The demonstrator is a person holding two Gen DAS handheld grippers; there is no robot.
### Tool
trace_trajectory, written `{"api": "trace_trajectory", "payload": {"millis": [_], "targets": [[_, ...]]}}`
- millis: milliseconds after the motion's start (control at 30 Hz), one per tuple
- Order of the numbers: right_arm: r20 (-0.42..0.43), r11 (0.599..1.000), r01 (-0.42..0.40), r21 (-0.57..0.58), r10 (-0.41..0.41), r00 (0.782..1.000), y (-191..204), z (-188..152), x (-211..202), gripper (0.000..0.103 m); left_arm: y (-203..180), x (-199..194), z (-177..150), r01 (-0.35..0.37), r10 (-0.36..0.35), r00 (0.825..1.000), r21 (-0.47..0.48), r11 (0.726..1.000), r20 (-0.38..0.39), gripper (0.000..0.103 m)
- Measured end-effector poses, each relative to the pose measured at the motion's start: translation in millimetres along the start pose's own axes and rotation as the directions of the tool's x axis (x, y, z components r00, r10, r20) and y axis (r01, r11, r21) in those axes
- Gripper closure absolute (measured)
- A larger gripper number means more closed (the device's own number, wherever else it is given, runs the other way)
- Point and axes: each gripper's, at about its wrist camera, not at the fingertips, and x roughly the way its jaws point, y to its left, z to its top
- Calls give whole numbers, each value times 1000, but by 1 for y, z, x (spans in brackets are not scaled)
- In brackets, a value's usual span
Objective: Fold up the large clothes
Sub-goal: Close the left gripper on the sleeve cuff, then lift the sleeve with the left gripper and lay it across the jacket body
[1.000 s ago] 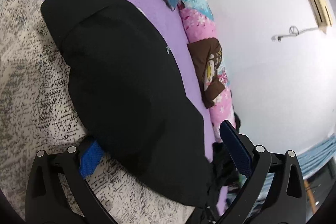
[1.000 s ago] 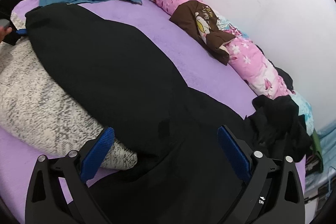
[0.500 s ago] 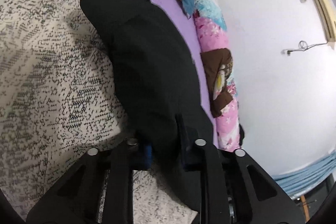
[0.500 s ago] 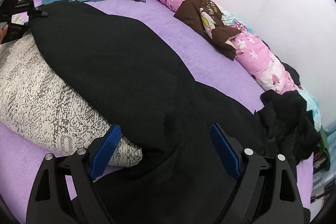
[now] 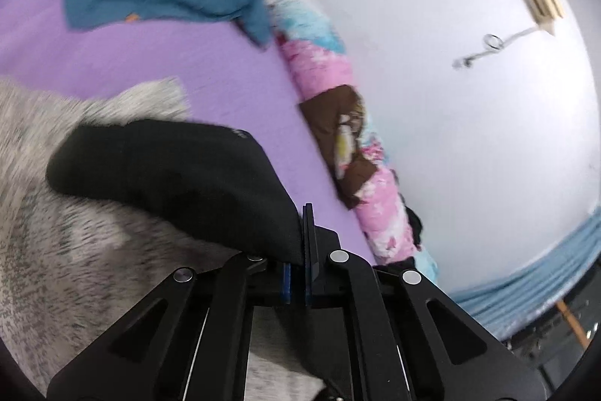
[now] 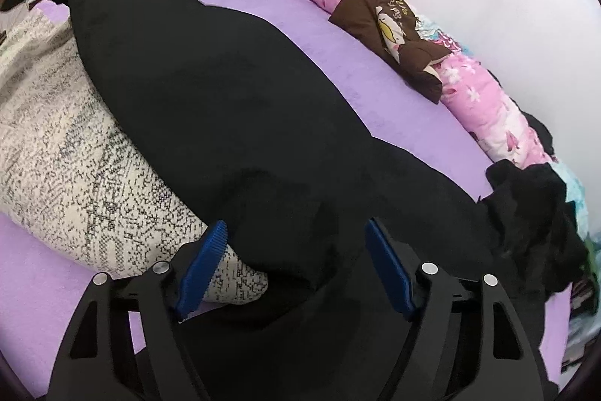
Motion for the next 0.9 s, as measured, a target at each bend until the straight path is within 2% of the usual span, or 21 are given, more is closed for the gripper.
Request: {"api": "trace_trajectory", "payload": {"millis": [133,200,333,400,633,733,900], "targets": [[31,1000,-8,21,7,999,-6,-7,-21,25,-45,-7,5,40,-41,999,72,997,9,100],[41,999,-7,31,6,999,-11,-15,-32,19,-75,-8,2,53,-54,999,127,991,4,100],[42,998,-10,69,7,999,-26,-41,-53,19,-140,-5,-15,96,-95,995,231,968,-11,100],[35,996,-10,84,7,999,-35,-54,-61,18,-163,-3,-29,124,-121,992,252,960,-26,100],[4,981,9,196,-10,1000,-89,-114,-88,15,-254,27,-91,178,-152,983,359,916,-100,100],[7,965,9,264,-12,1000,-114,-138,-100,15,-292,47,-129,202,-155,977,404,892,-146,100],[18,936,19,351,-28,999,-155,-178,-113,14,-329,81,-188,228,-149,966,425,876,-211,99]]}}
